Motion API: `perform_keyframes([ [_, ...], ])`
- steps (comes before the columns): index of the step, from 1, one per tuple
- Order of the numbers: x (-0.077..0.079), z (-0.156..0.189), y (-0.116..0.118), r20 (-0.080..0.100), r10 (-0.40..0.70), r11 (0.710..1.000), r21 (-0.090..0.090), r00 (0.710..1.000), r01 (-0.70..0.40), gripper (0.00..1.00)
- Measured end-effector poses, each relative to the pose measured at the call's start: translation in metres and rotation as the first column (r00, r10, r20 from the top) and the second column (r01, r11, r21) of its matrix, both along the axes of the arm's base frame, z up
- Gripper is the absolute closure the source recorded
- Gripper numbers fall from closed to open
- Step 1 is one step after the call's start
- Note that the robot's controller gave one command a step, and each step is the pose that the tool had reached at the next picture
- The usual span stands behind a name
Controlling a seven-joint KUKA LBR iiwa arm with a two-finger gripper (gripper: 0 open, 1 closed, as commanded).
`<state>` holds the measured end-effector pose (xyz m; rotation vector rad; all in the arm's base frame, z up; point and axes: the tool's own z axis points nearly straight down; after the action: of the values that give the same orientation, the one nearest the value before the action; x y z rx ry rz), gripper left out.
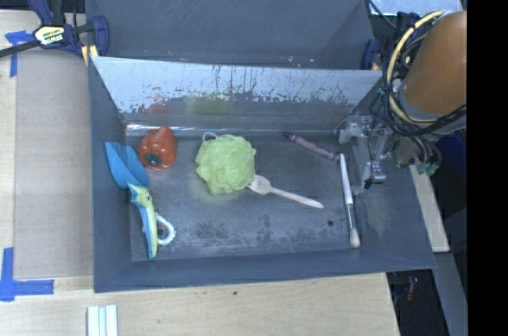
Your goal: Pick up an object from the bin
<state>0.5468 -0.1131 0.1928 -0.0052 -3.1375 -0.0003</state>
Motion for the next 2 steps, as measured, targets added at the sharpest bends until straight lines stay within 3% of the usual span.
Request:
perform_keyframes([
  [1, 0.002, 0.004, 0.001, 0.008, 0.003, 1.000, -0.001, 1.000, -0.003, 0.00],
  [2, 0.019, -0.074, 0.055, 0.013, -0.006, 1.000, -0.001, 1.000, 0.006, 0.00],
])
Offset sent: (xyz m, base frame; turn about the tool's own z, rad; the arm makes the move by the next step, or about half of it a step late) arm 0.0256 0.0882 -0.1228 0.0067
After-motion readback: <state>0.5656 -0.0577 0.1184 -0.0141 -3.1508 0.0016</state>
